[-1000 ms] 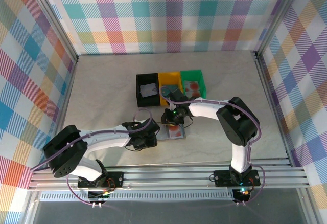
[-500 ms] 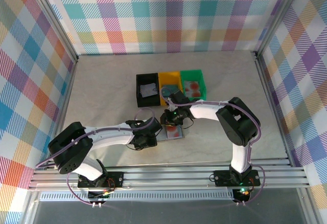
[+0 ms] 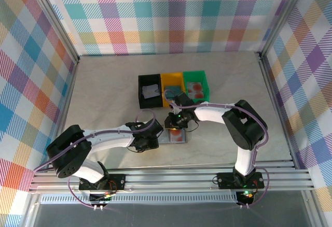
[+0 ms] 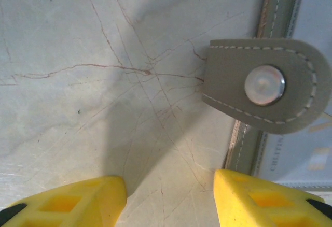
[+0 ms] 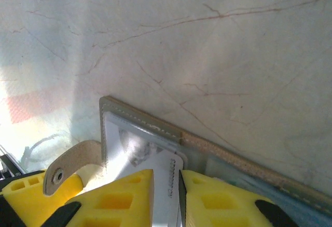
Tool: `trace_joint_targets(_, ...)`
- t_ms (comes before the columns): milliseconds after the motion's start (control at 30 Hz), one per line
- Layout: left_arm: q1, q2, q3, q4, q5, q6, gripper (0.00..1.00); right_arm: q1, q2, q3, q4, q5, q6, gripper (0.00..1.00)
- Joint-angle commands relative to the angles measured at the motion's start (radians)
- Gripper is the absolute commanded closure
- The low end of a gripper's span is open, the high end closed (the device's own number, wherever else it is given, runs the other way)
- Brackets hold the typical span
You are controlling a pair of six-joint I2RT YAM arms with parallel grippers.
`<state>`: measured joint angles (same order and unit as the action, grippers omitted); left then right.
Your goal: Take the credit cards out of the card holder
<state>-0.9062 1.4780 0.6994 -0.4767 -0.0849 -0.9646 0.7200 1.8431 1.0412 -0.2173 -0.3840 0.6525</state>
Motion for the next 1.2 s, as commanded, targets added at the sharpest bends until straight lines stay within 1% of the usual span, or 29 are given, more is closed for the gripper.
trace_joint_targets(0, 0.022, 0.049, -0.067, 0.058, 0.046, 0.026, 0.48, 0.002, -0.058, -0.011, -0.044, -0.007, -0.03, 0.8)
trace_joint_targets(167, 0.032, -0.049, -0.041, -0.02, 0.024, 0.042, 0.47, 0.002, -0.07, -0.01, -0.085, 0.007, -0.034, 0.79)
trace_joint_targets(300, 0.045, -0.101, -0.009, -0.108, -0.004, 0.052, 0.44, 0.007, -0.072, -0.03, -0.079, 0.006, -0.002, 0.8)
trace_joint_targets(467, 0.094, -0.142, 0.023, -0.153, -0.007, 0.069, 0.42, 0.019, -0.072, -0.054, -0.079, 0.013, 0.024, 0.8)
trace_joint_targets(600, 0.14, -0.119, 0.076, -0.154, 0.023, 0.106, 0.41, 0.028, -0.076, -0.066, -0.068, 0.009, 0.029, 0.8)
trace_joint_targets(800, 0.153, -0.05, 0.152, -0.151, 0.028, 0.129, 0.39, 0.048, -0.082, -0.056, -0.076, 0.027, 0.051, 0.8)
trace_joint_targets(1000, 0.159, 0.016, 0.155, -0.118, 0.056, 0.132, 0.39, 0.052, -0.082, -0.045, -0.119, 0.077, 0.081, 0.79)
trace_joint_targets(1067, 0.158, 0.026, 0.142, -0.098, 0.072, 0.133, 0.4, 0.052, -0.081, -0.045, -0.113, 0.064, 0.079, 0.79)
trace_joint_targets(1167, 0.158, 0.05, 0.133, -0.094, 0.066, 0.137, 0.4, 0.051, -0.085, -0.045, -0.101, 0.045, 0.078, 0.79)
